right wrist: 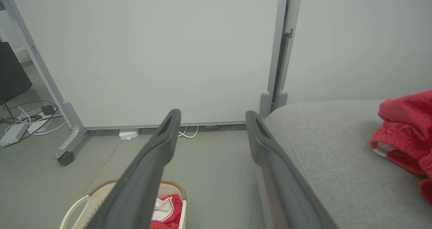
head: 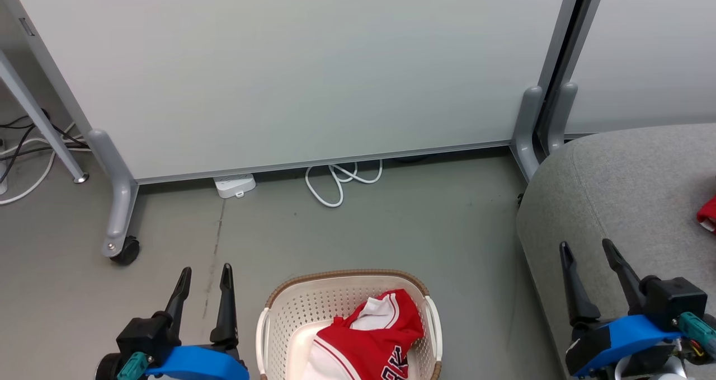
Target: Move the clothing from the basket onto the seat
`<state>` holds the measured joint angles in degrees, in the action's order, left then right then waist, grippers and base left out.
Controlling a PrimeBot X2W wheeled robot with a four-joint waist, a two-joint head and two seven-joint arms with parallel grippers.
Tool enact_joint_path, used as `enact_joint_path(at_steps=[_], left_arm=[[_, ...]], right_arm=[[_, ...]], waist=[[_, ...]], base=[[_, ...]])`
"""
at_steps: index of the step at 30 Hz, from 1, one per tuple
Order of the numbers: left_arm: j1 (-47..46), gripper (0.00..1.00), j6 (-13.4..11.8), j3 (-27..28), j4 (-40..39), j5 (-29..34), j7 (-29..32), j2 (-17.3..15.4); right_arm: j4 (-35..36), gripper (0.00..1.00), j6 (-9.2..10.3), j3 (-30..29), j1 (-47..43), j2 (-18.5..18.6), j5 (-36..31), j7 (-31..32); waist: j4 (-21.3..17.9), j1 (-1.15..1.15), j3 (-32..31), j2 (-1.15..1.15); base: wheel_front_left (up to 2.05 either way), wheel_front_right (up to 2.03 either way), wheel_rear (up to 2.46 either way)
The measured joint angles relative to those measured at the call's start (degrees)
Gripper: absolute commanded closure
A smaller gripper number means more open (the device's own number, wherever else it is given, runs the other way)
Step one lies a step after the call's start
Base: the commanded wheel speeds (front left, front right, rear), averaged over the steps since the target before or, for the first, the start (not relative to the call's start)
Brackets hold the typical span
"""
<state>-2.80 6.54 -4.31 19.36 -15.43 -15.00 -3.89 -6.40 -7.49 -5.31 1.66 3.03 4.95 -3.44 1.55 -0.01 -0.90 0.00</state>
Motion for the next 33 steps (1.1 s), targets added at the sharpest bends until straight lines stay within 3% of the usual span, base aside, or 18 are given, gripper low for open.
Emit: enact_joint_path(at_steps=[25,33], left_arm=[[1.33,0.00,0.57,0.41,0.01,1.33,0.00,0.70],[-2.70,0.00,0.66,-1.35,0.79,2.33,0.00,0.43]], right_arm=[[-1.80,0.00,0.01,1.92,-0.46,-0.08,1.12,-0.21],[0.69,0.00,0.00,4.43,3.76,-0.10,0.66,-0.16]], waist=[[-1.51,0.01,0.95,0.00],[-3.48,0.01,6.72,0.00]], base=[[0.00,0.00,0.00],[0.00,0.00,0.00]])
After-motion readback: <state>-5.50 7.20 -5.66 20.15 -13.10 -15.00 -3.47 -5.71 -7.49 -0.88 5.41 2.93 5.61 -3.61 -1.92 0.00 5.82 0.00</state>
